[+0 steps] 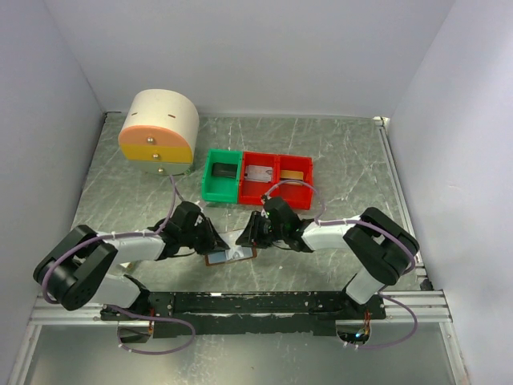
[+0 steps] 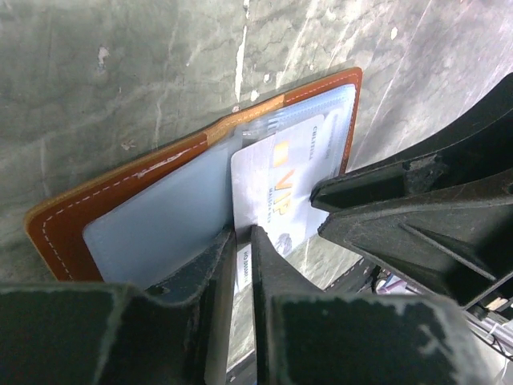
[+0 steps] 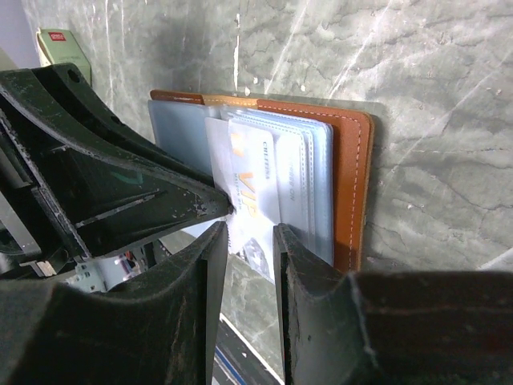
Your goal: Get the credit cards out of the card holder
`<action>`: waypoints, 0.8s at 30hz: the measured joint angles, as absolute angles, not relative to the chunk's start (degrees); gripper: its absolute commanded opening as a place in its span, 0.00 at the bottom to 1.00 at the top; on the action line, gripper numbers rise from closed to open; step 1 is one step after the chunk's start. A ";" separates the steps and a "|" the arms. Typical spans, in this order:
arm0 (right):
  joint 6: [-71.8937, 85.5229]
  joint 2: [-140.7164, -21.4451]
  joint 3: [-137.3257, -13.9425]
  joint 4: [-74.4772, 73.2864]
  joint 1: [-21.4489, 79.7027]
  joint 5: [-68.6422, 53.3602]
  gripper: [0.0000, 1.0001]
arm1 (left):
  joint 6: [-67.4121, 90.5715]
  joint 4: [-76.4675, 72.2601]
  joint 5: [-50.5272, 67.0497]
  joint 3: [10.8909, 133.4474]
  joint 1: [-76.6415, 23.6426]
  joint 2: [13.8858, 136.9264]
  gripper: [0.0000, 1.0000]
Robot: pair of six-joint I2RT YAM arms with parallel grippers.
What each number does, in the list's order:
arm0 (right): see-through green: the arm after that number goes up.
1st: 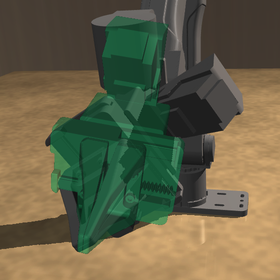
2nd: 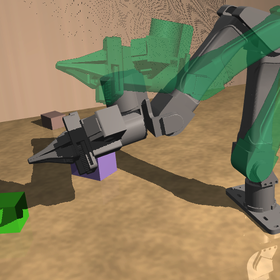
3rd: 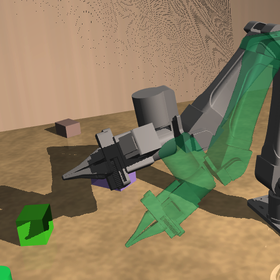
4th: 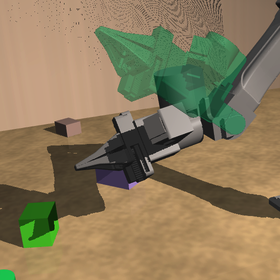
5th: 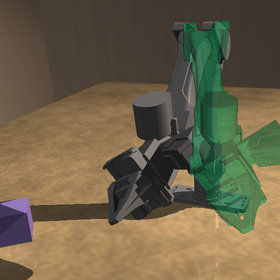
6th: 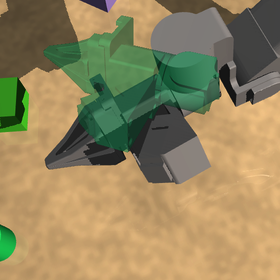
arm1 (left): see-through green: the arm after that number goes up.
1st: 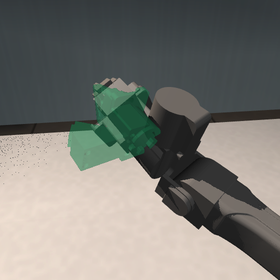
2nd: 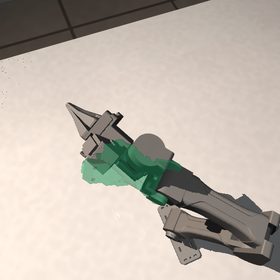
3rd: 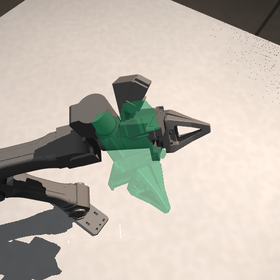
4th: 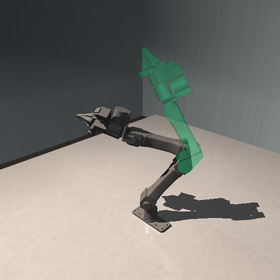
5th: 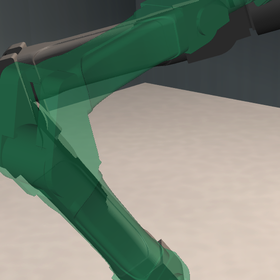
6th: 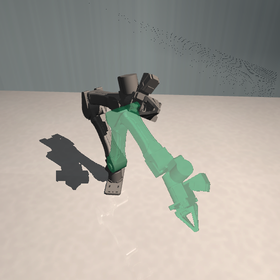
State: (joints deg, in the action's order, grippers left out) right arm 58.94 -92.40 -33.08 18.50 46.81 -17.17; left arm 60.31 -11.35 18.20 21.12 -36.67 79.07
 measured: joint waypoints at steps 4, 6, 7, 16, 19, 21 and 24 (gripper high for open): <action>58.96 -92.40 -33.04 18.59 46.78 -17.19 0.31 | 60.14 -11.33 18.28 20.93 -36.58 78.65 0.08; 58.98 -92.40 -33.01 18.61 46.78 -17.17 0.30 | 59.99 -10.87 18.15 20.93 -36.58 78.28 0.07; 59.00 -92.40 -33.01 18.61 46.78 -17.15 0.31 | 59.83 -10.39 18.00 20.93 -36.60 77.91 0.07; 59.66 -92.60 -32.67 19.66 47.24 -17.28 0.31 | 58.02 -3.07 14.66 21.85 -37.36 71.94 0.09; 59.68 -93.08 -32.67 20.27 47.29 -17.85 0.31 | 57.36 -1.69 14.37 22.50 -37.39 71.79 0.17; 59.66 -93.36 -32.71 20.60 47.31 -18.26 0.31 | 57.04 -1.41 14.41 22.81 -37.39 71.90 0.24; 59.66 -93.69 -32.77 21.02 47.33 -18.72 0.31 | 56.77 -1.56 14.66 22.87 -37.39 72.51 0.31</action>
State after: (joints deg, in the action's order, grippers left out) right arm 59.66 -93.69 -32.77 21.02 47.33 -18.72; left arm 56.77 -1.56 14.66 22.87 -37.39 72.51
